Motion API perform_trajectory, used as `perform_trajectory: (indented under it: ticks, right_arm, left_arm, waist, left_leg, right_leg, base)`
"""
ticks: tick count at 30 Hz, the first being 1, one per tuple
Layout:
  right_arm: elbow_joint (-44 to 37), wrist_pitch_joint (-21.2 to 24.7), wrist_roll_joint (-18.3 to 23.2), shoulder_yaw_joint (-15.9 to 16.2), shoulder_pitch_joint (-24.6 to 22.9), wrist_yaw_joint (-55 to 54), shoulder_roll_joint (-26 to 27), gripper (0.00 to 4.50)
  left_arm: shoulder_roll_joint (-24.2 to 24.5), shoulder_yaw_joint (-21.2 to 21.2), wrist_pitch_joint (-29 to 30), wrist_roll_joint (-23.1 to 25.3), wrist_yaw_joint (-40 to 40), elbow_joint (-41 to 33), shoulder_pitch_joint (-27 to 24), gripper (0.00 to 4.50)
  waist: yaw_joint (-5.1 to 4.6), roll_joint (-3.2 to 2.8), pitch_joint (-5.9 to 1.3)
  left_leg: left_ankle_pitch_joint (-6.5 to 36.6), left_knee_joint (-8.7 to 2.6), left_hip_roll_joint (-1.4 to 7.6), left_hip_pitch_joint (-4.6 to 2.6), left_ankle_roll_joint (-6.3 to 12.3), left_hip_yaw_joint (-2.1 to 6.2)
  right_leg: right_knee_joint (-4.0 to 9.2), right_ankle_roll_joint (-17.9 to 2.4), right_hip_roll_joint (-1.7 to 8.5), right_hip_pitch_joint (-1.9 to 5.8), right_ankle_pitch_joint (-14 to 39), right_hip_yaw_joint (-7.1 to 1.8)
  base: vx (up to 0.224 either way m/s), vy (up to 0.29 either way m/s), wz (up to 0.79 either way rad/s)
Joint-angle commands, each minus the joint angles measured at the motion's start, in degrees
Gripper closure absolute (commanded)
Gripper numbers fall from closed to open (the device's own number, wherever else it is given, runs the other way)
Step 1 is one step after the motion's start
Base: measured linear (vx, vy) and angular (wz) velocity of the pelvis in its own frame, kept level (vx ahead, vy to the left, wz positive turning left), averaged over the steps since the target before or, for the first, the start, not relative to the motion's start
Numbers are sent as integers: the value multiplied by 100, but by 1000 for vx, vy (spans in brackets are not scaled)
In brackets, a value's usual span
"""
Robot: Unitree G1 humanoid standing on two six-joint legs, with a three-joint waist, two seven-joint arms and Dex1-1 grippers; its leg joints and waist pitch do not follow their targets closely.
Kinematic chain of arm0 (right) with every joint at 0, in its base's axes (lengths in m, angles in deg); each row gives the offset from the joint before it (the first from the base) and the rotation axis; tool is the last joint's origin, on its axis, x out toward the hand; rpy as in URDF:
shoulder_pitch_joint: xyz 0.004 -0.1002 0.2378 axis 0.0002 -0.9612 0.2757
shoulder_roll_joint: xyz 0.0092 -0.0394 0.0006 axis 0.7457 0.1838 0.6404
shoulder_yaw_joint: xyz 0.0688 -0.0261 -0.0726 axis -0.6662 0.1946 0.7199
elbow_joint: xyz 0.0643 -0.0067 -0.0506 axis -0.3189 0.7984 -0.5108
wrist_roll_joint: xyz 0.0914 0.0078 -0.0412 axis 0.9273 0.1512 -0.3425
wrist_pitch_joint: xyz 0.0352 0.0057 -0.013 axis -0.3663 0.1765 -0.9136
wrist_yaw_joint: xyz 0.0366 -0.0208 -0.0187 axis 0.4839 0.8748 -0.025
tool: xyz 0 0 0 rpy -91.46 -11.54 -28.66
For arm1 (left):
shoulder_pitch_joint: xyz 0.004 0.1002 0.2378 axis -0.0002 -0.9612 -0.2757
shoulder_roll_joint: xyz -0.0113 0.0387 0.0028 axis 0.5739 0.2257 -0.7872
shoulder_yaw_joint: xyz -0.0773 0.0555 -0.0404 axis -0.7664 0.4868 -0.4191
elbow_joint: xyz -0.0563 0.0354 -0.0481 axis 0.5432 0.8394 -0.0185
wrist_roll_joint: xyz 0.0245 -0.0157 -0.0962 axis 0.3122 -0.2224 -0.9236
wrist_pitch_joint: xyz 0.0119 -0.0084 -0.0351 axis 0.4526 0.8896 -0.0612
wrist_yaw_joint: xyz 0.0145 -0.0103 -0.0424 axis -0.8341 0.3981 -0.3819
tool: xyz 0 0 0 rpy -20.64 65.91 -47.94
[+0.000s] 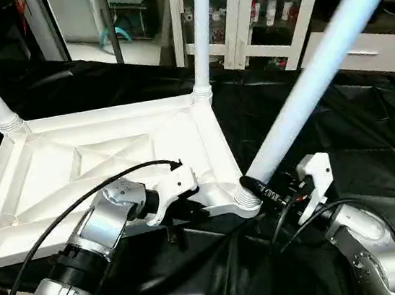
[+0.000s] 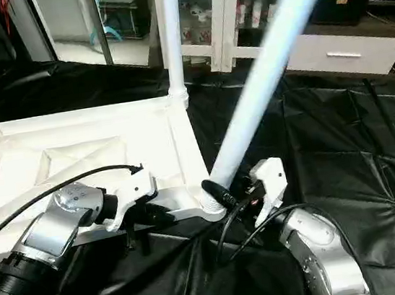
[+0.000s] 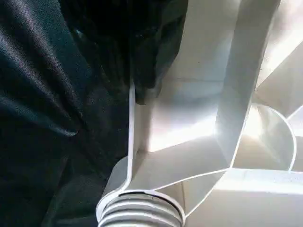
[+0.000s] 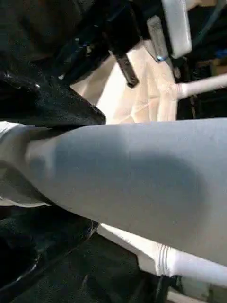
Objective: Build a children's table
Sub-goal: Insert table leg to table base
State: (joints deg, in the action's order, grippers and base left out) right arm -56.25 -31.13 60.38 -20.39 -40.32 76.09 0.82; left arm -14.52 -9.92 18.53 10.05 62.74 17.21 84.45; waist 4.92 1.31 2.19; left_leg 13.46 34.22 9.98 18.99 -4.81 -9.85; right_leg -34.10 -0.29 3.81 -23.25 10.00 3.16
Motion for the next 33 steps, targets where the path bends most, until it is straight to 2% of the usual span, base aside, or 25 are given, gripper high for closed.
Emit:
perform_trajectory:
  ticks: [1,5,7,9,10,14,15,17,20,22,23,25,28,31,32,33]
  right_arm:
    - [245,223,-311,444,-211,269,-85,262]
    - [203,342,-384,620,-204,323,-211,262]
    - [159,391,-358,644,-213,352,-233,262]
    - [130,539,-318,659,-242,362,-263,262]
    - [182,771,-333,701,-251,338,-310,262]
    - [437,964,-638,865,-111,249,-406,262]
    - [437,964,-638,865,-111,249,-406,262]
    - [751,1196,-963,1092,92,132,-491,262]
    - [1002,1258,-1206,1257,193,88,-526,262]
    - [1110,1293,-1246,1296,226,20,-481,262]
    - [1110,1293,-1246,1296,226,20,-481,262]
    - [1142,1371,-1088,1151,270,-146,-329,262]
    - [1169,1381,-1027,1071,301,-196,-284,262]
    - [1198,1364,-998,1017,315,-227,-260,262]
    - [1213,1319,-996,985,318,-258,-241,262]
    - [1243,1227,-993,940,321,-308,-213,262]
  left_arm:
    - [-102,-176,21,-183,-277,-26,-68,450]
    - [-66,-164,85,-200,-258,-186,-183,450]
    - [-63,-155,89,-198,-256,-205,-206,450]
    - [-69,-149,89,-199,-262,-203,-221,450]
    - [-69,-144,97,-206,-259,-218,-238,450]
    - [-61,-137,90,-209,-251,-229,-235,450]
    - [-61,-137,90,-209,-251,-229,-235,450]
    - [-56,-127,89,-205,-261,-253,-227,450]
    - [-61,-123,69,-187,-285,-254,-216,450]
    - [-63,-133,68,-185,-302,-262,-216,450]
    - [-63,-133,68,-185,-302,-262,-216,450]
    - [-44,-152,81,-201,-304,-290,-233,450]
    - [-30,-164,77,-208,-312,-288,-238,450]
    - [-25,-174,68,-210,-327,-280,-241,450]
    - [-25,-182,61,-213,-331,-266,-235,450]
    - [-34,-202,47,-228,-344,-243,-225,450]
  waist:
    - [-25,61,-191]
    - [-39,80,-191]
    - [-48,79,-196]
    - [-51,101,-208]
    - [-52,108,-210]
    - [-51,90,-207]
    - [-75,91,-203]
    - [-102,88,-192]
    - [-159,95,-172]
    - [-199,102,-149]
    - [-208,99,-143]
    - [-257,84,-134]
    - [-323,82,-140]
    - [-335,84,-137]
    - [-331,51,-139]
    - [-335,70,-139]
  left_leg:
    - [1191,-534,324,65,281,108]
    - [1278,-548,334,63,281,124]
    - [1243,-550,339,66,290,124]
    - [1130,-544,331,79,321,117]
    - [1099,-540,330,75,339,109]
    - [1158,-545,324,69,322,111]
    - [1247,-556,322,70,290,118]
    - [1412,-570,321,59,232,133]
    - [1776,-586,321,29,157,158]
    - [2188,-601,320,-9,103,196]
    - [2272,-608,318,-15,91,207]
    - [2628,-620,310,-77,52,246]
    - [2675,-665,327,-29,49,286]
    - [2696,-667,321,-32,77,283]
    - [2697,-669,323,-38,71,286]
    - [2685,-670,326,-37,80,277]
  right_leg:
    - [490,-881,493,235,2359,-313]
    - [507,-787,499,224,2551,-312]
    - [497,-792,487,223,2424,-314]
    - [468,-850,476,241,2168,-315]
    - [467,-874,477,238,2108,-316]
    - [488,-843,483,232,2254,-314]
    - [498,-813,475,232,2370,-308]
    - [513,-780,472,216,2539,-300]
    - [570,-641,482,189,3019,-298]
    - [645,-441,498,153,3614,-277]
    - [657,-401,498,145,3720,-270]
    - [733,-285,507,117,4060,-219]
    - [738,-302,518,177,3847,-178]
    - [746,-315,537,158,3863,-186]
    - [740,-324,539,157,3844,-190]
    - [747,-338,537,151,3811,-193]
  base:
    - [0,0,0]
    - [0,0,0]
    - [0,0,0]
    - [0,0,0]
    - [0,0,0]
    - [0,0,0]
    - [0,0,0]
    - [0,0,0]
    - [0,0,0]
    - [0,0,0]
    - [0,0,0]
    - [0,0,0]
    - [0,0,0]
    - [0,0,0]
    - [0,0,0]
    - [0,0,0]
